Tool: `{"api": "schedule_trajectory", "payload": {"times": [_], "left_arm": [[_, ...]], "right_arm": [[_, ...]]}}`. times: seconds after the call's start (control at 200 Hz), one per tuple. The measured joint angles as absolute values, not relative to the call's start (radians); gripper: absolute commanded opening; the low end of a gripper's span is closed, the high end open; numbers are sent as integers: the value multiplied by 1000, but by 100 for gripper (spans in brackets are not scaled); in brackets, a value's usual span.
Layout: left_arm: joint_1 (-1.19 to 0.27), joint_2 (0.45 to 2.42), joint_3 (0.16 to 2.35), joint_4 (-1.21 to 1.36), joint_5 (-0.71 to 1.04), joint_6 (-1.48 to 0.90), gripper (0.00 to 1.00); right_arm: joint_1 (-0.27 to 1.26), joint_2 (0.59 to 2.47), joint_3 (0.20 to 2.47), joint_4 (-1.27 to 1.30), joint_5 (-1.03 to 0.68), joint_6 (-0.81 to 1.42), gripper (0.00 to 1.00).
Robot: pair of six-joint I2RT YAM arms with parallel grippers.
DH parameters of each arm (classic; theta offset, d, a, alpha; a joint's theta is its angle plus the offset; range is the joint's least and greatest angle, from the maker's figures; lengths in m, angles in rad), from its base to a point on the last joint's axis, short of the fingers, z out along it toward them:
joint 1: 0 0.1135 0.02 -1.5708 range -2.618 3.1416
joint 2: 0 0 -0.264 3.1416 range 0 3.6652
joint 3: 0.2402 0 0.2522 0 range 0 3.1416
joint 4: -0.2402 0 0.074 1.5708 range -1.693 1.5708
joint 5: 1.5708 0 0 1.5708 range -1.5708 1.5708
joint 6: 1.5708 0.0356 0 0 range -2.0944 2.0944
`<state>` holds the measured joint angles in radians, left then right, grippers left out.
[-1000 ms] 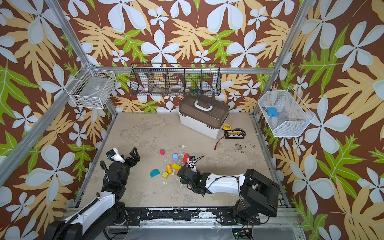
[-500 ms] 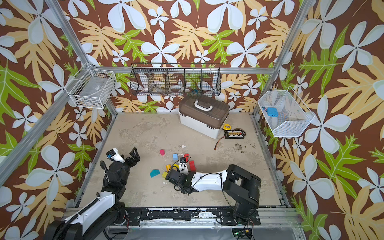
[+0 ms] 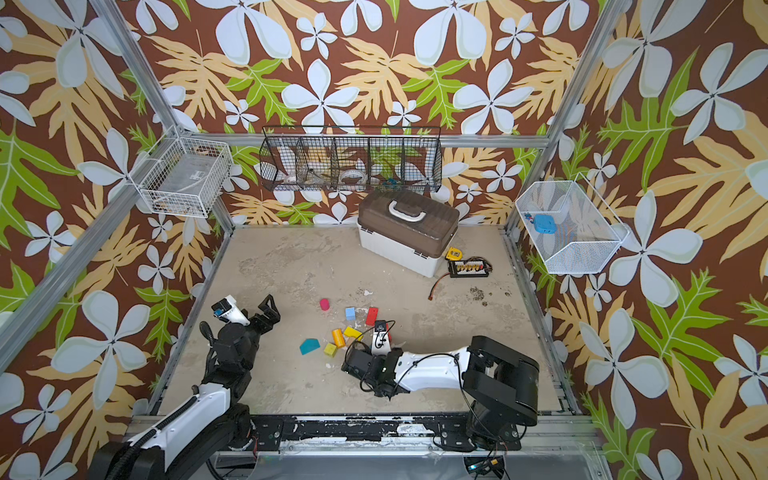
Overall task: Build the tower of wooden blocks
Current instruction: 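Reach the right gripper over the scattered blocks toward the teal cube, then lower the right gripper and grasp the teal cube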
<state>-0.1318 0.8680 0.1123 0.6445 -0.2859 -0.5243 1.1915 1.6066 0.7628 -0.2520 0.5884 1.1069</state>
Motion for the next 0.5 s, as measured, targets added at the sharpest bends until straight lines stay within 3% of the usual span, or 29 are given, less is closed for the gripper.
{"api": "schedule_trajectory", "payload": {"times": [0.495], "left_arm": [[-132, 866, 112, 645, -286, -524, 100]], "right_arm": [[1175, 1542, 660, -232, 636, 1201, 64]]}}
